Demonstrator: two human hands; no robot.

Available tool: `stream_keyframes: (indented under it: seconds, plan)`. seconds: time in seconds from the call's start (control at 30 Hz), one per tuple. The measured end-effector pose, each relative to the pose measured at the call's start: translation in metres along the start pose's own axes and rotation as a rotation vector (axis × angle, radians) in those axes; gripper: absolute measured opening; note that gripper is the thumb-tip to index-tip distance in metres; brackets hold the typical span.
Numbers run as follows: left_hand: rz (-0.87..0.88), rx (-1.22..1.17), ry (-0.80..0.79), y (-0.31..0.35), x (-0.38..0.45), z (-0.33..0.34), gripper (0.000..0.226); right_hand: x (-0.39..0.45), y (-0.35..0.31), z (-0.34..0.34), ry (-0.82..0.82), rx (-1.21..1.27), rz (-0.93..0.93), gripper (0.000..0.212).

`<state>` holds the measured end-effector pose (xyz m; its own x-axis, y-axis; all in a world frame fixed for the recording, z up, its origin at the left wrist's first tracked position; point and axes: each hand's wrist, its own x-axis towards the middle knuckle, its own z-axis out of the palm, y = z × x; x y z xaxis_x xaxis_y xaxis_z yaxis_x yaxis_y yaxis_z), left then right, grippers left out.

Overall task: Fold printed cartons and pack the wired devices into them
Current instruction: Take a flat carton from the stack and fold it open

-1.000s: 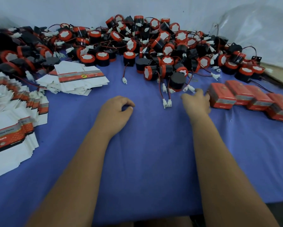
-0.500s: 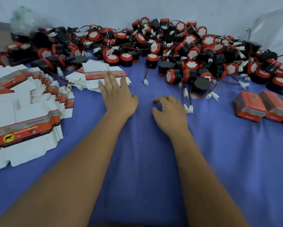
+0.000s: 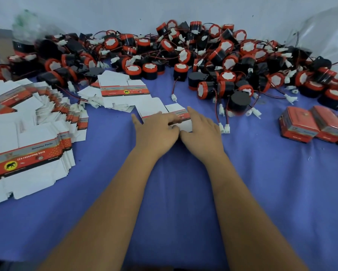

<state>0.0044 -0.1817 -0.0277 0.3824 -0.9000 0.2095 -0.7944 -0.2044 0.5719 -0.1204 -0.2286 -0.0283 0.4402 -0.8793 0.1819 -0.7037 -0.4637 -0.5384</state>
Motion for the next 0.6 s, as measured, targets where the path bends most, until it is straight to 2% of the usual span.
stream_keyframes:
  seconds: [0.1,0.27,0.33,0.43,0.5,0.6]
  plan:
    - [-0.013,-0.244,0.083,-0.004,-0.007,-0.004,0.045,-0.001,0.000,-0.003,-0.004,0.033,-0.008,0.064]
    - [-0.001,-0.177,-0.062,-0.011,-0.006,-0.012,0.072,-0.005,0.003,-0.008,-0.030,0.123,-0.009,0.068]
    - [0.004,-0.219,-0.086,-0.013,-0.006,-0.014,0.078,-0.007,0.003,-0.010,-0.011,0.174,-0.031,0.061]
    - [-0.003,-0.259,-0.018,-0.014,-0.007,-0.012,0.070,-0.010,0.003,-0.011,0.059,0.247,-0.062,0.031]
    - [0.021,-0.206,0.023,-0.014,-0.007,-0.010,0.065,-0.010,0.002,-0.010,0.098,0.200,-0.068,0.010]
    - [0.047,-0.219,0.062,-0.013,-0.006,-0.008,0.052,-0.009,-0.001,-0.009,0.186,0.031,-0.126,0.018]
